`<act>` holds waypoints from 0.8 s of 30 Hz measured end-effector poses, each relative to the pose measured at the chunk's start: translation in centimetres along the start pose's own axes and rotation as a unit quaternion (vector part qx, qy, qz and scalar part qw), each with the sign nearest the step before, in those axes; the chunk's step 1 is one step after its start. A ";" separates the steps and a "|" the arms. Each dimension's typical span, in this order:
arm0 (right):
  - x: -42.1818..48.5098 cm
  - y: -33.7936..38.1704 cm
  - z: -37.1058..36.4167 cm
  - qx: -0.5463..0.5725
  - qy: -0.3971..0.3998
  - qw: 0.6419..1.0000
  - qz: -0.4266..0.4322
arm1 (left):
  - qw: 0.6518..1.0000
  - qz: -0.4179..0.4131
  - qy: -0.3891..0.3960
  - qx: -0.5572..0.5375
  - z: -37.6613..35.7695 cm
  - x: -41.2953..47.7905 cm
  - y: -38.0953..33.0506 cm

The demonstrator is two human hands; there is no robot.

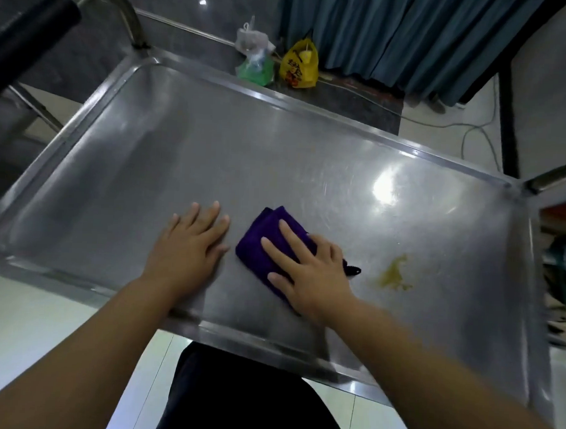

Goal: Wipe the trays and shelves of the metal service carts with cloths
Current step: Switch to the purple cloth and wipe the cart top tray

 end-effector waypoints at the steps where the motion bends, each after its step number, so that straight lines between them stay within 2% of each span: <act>1: -0.4 -1.3 0.3 -0.005 -0.005 1.000 0.013 | 1.000 0.003 -0.003 -0.004 -0.2 0.0 0.1; 2: -0.6 -3.3 0.7 -0.007 -0.019 1.000 -0.008 | 1.000 0.005 -0.009 -0.009 -0.2 0.1 0.1; 4: -0.9 -8.0 1.6 0.021 -0.045 0.989 -0.139 | 1.000 0.008 -0.011 -0.016 -0.2 0.4 -0.2; 6: -1.1 -10.6 1.8 0.087 -0.064 0.947 -0.301 | 1.000 0.008 -0.006 -0.016 -0.3 0.5 -0.3; 8: -1.0 -8.4 1.3 0.107 -0.068 0.920 -0.370 | 1.000 0.009 -0.006 -0.015 -0.4 0.4 -0.2; 9: -0.9 -6.0 0.8 0.103 -0.063 0.928 -0.353 | 1.000 0.009 -0.008 -0.017 -0.5 0.4 0.0; 10: -0.8 -3.2 0.2 0.089 -0.066 0.947 -0.301 | 1.000 0.007 -0.008 -0.018 -0.4 0.3 0.2; 12: -1.8 2.1 -1.3 0.048 -0.067 0.987 -0.141 | 1.000 -0.002 -0.006 -0.016 -0.4 0.0 0.5; 14: -3.5 3.3 -1.8 0.022 -0.048 0.998 -0.038 | 1.000 -0.012 0.002 -0.014 -0.3 -0.2 0.9; 16: -4.3 1.3 -1.3 0.017 -0.049 0.997 -0.063 | 1.000 -0.017 0.017 -0.015 -0.4 0.0 1.0; 20: -4.5 -3.3 -0.9 0.076 -0.061 0.963 -0.252 | 0.998 -0.037 0.036 -0.020 0.3 0.0 0.2; 24: -4.5 -3.1 -1.1 0.071 -0.069 0.955 -0.278 | 0.997 -0.075 0.021 -0.019 -0.2 -4.6 0.6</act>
Point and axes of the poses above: each hand's wrist, its own x-axis towards the middle knuckle, its own z-axis out of the back of the hand, y = z × x, the point moved 6 cm from there along x, towards the middle knuckle, and after that the axes turned 5 degrees about y, right-handed, at the moved point
